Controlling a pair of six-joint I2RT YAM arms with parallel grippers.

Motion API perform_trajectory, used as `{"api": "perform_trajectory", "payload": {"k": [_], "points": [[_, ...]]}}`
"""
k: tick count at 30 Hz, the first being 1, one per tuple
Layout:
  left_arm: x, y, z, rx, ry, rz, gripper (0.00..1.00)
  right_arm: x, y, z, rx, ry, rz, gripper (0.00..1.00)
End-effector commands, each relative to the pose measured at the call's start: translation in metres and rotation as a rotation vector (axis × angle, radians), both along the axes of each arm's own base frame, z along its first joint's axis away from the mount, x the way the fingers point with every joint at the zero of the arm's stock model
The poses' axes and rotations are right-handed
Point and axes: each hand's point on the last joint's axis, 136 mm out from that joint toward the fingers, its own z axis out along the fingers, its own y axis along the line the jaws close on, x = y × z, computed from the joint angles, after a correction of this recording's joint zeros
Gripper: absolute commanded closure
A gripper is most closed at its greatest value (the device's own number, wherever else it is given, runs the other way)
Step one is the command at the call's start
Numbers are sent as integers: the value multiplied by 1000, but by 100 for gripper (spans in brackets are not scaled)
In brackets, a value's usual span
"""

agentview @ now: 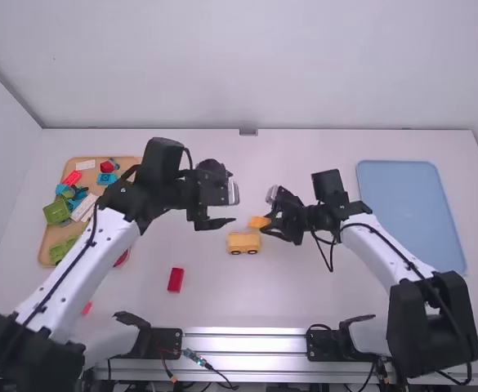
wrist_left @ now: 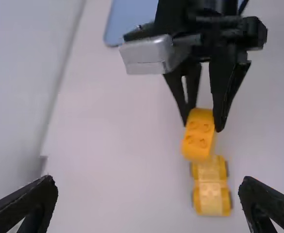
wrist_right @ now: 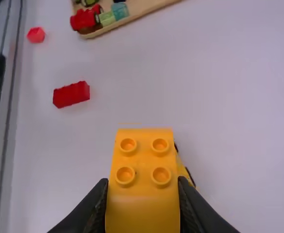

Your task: Assemble lego blocks to make yellow taxi

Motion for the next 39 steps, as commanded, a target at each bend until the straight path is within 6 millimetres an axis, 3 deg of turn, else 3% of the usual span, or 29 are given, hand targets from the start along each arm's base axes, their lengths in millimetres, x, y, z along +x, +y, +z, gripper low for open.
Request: {"api": "perform_trajectory", "payload": {"k": [1, 5, 11, 14, 19, 34, 39], "points": [[-6, -16, -5, -56, 98, -61, 1, 4, 4, 24, -11, -209, 82, 97], [1, -23, -28, -16, 193, -66, 1, 5, 3, 29, -81, -306, 84, 99], [6, -29, -39, -11, 255, -87, 1, 2, 7, 29, -96, -334, 109, 100], [2, -29, -45, 12, 254, -120, 8, 3, 8, 30, -90, -334, 105, 100], [-12, -34, -59, 43, 190, -241, 8, 8, 7, 32, -78, -325, 75, 100], [-6, -47, -65, -63, 198, -217, 14, 3, 6, 46, 34, -291, 99, 100], [-1, -49, -67, -85, 221, -173, 22, 1, 10, 40, -7, -297, 104, 100]]}}
